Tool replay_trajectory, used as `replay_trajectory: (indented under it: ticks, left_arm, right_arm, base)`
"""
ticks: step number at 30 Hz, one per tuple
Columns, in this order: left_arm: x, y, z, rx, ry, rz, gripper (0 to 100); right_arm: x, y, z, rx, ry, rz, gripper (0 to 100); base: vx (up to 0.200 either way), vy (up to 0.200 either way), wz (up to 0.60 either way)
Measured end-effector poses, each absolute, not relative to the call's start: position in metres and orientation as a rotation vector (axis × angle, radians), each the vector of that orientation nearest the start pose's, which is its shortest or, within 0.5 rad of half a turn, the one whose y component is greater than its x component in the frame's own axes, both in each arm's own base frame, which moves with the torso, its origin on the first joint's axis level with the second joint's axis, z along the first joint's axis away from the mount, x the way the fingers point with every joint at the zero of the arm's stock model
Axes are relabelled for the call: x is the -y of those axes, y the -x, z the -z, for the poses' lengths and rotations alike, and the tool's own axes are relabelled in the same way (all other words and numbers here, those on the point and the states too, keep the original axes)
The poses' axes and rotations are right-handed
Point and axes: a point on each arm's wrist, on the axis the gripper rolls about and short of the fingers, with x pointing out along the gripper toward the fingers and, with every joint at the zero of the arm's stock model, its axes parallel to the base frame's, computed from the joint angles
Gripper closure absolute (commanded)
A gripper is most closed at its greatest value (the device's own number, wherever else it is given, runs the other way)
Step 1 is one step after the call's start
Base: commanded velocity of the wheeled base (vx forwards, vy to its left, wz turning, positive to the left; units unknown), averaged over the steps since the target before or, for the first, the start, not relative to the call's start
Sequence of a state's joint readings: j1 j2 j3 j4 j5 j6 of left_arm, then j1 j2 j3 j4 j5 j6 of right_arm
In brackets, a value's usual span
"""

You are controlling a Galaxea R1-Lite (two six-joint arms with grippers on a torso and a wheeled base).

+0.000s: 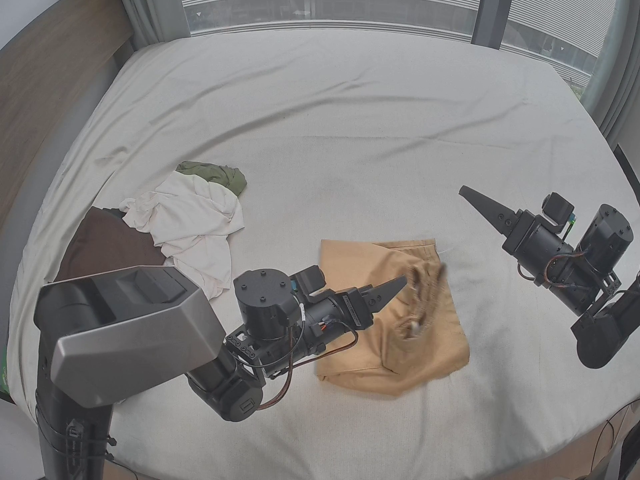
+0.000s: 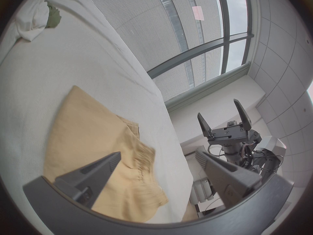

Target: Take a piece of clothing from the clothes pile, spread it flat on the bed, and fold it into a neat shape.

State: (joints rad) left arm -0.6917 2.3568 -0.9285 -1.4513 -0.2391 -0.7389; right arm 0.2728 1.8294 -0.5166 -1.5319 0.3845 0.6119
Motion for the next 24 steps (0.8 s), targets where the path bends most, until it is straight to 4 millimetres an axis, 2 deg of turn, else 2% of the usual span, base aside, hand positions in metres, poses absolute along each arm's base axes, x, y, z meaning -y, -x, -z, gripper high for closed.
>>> replay_trajectory:
  ticks: [6,14,18,24]
  left_arm:
    - [0.259,-0.318,-0.048,-0.313,0.678,0.852,0]
    - [0.238,-0.310,-0.060,-0.308,0.657,0.814,0]
    - [0.217,-0.300,-0.070,-0.310,0.639,0.783,0]
    - [0.170,-0.288,-0.091,-0.261,0.594,0.699,0]
  right_arm:
    - [-0.088,-0.279,-0.161,0.007,-0.575,-0.702,0]
    - [-0.090,-0.277,-0.157,-0.015,-0.577,-0.706,0]
    - [-0.095,-0.274,-0.154,-0.033,-0.578,-0.719,0]
    - [-0.104,-0.270,-0.149,-0.066,-0.577,-0.745,0]
  base:
    - [0.000,0.000,0.00]
    - [0.000,0.000,0.00]
    - [0.000,0.000,0.00]
    - [0.000,0.000,0.00]
